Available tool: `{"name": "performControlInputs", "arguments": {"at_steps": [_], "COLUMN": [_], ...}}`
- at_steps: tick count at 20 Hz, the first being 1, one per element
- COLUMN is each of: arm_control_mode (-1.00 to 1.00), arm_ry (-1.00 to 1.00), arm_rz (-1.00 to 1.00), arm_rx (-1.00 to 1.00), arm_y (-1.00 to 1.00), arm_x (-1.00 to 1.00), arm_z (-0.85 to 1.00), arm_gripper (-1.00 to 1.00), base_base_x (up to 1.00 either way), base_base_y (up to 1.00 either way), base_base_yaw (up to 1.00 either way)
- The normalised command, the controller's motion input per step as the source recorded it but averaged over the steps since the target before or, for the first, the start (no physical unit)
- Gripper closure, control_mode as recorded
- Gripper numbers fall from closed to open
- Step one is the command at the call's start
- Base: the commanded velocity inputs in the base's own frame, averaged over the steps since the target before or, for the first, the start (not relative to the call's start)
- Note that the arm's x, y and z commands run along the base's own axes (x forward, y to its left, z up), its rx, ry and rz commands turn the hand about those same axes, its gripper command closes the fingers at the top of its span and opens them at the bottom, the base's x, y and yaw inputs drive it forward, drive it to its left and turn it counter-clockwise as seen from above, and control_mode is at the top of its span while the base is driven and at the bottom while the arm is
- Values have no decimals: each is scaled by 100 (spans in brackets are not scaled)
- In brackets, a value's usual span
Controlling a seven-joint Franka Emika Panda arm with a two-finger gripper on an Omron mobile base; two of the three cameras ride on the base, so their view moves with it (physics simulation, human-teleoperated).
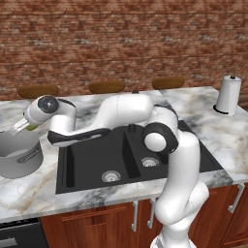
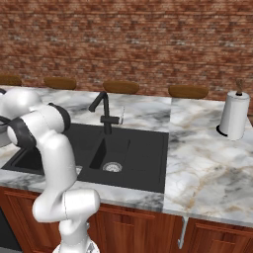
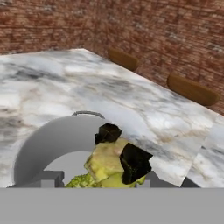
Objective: Dump the broccoli from the pot into the sink. Then turn on the water and wash the broccoli. Then turn off the water and put the broccoli back in the pot.
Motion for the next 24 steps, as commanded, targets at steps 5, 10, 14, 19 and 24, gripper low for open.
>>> {"name": "performControlInputs", "arguments": {"at_steps": [5, 10, 14, 19, 24], "arm_control_mode": [-100, -100, -100, -100, -100], "arm_ry": [0, 0, 0, 6, 11], "arm_rz": [-5, -4, -2, 0, 0], "arm_rx": [0, 0, 0, 0, 0], "arm_y": [2, 4, 1, 1, 1], "arm_x": [-32, -26, -12, 0, 6], "arm_z": [-11, -17, -18, -4, 0], "arm_gripper": [100, 100, 100, 100, 100], "base_base_x": [0, 0, 0, 0, 0], "base_base_y": [0, 0, 0, 0, 0], "base_base_yaw": [0, 0, 0, 0, 0]}}
